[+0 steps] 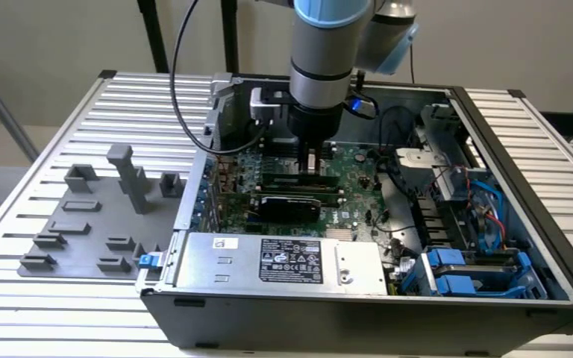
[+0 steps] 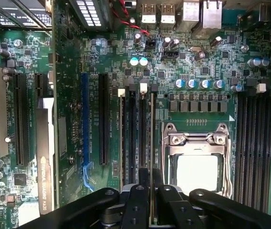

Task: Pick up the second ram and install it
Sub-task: 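Insert the second ram into the second slot, then press down the second ram until it locks into place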

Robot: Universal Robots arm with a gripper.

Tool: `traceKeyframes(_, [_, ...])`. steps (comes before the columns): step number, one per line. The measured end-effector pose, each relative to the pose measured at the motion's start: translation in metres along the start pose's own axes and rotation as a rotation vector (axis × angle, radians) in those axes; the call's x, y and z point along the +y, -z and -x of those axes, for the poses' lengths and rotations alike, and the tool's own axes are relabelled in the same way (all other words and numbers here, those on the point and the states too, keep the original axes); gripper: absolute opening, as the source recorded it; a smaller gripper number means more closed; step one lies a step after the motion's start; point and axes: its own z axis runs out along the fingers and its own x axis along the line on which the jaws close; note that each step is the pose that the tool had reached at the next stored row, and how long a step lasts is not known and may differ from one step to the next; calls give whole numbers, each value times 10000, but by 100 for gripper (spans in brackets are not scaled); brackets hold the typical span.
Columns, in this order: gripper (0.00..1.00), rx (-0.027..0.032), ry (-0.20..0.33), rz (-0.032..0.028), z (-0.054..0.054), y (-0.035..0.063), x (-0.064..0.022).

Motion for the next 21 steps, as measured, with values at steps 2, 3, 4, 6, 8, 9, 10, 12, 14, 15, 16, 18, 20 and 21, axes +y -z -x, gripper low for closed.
traceKeyframes(2, [0,0,6,3,-12,-2,0])
traceKeyframes(3, [0,0,6,4,-16,-5,0])
traceKeyframes(4, [0,-1,5,3,-18,-8,0])
traceKeyframes(6, [0,0,7,3,-22,-13,-1])
traceKeyframes(8, [0,3,7,5,-26,-19,-1])
traceKeyframes(9, [0,6,7,5,-27,-24,-1])
traceKeyframes(10, [0,7,7,4,-28,-28,-2])
traceKeyframes(12, [0,11,8,4,-28,-37,-4])
traceKeyframes(14, [0,21,9,5,-29,-42,-9])
traceKeyframes(15, [0,25,9,5,-29,-44,-11])
traceKeyframes(16, [0,27,6,5,-30,-45,-11])
traceKeyframes(18, [0,27,7,8,-30,-47,-13])
traceKeyframes(20, [0,30,7,10,-30,-48,-13])
traceKeyframes(21, [0,33,7,8,-30,-51,-13])
